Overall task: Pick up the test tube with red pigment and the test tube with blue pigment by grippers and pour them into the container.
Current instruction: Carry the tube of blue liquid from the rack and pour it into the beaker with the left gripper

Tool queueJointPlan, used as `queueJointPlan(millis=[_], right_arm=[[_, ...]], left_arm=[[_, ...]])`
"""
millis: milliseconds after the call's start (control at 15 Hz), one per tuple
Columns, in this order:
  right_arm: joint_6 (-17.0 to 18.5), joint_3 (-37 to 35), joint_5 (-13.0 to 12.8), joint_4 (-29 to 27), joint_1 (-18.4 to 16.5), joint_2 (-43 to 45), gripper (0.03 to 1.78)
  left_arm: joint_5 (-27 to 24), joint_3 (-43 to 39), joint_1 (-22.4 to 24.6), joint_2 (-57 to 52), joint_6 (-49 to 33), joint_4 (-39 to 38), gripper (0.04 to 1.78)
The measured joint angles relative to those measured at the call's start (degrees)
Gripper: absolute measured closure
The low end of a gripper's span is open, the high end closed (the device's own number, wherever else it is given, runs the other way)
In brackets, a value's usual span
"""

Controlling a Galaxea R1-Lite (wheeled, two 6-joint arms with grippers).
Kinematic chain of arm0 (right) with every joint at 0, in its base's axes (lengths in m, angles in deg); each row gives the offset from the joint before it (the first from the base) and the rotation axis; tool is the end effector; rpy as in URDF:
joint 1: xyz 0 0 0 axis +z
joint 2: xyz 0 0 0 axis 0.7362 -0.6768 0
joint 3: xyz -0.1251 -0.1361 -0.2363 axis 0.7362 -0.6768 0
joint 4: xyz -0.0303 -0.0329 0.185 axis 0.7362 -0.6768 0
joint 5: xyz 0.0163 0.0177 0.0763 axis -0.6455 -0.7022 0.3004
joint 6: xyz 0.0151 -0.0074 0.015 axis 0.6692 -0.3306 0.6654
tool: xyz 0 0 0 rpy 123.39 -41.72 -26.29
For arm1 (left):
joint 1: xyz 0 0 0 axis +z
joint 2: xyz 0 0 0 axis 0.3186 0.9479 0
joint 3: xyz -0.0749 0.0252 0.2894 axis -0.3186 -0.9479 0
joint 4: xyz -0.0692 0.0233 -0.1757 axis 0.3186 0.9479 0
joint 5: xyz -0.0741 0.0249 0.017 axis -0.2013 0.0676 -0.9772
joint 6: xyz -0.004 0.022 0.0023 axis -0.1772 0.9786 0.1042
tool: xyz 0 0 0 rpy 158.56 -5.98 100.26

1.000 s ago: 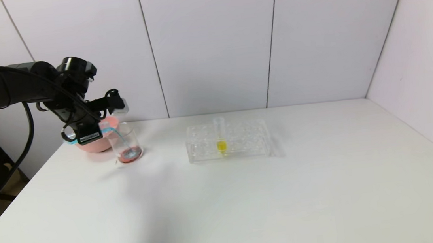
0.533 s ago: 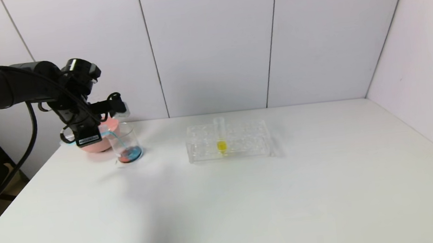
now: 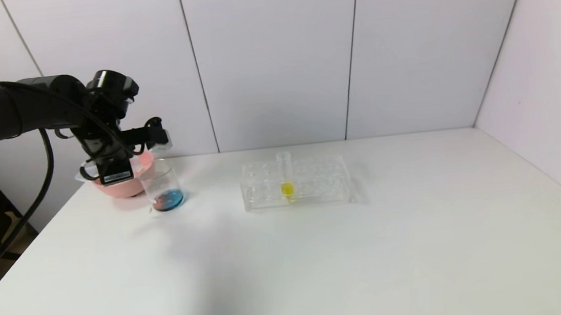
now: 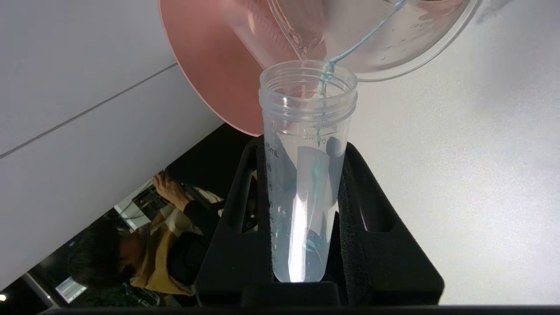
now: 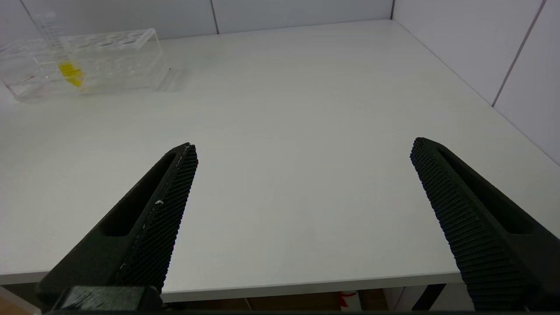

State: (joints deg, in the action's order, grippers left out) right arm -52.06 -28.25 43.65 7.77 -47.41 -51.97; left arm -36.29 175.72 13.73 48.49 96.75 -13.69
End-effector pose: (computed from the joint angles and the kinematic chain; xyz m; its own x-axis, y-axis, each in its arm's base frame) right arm -0.0228 -0.0008 0.0756 0.9993 -0.0368 0.0012 0.0366 0.9954 0.0882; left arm 0.4105 -0.0255 0.2207 0.6021 0.3620 -0.7116 0.6259 0.3393 0.7022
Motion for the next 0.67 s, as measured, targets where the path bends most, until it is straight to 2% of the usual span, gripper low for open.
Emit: queueJointPlan(millis=[400, 533, 667], right_arm=[[0.01, 0.0, 0.0, 0.0, 0.0, 0.0, 0.04], [0.01, 0.0, 0.0, 0.0, 0.0, 0.0, 0.04], [0.0, 0.0, 0.0, 0.0, 0.0, 0.0, 0.04]], left_arm=[[1.32, 0.01, -0.51, -0.45, -0.33, -0.5, 1.37], [-1.18, -0.24, -0.44, -0.63, -1.15, -1.49, 1.37], [-7.63, -1.05, 0.09, -1.29, -3.38, -2.46, 1.37]])
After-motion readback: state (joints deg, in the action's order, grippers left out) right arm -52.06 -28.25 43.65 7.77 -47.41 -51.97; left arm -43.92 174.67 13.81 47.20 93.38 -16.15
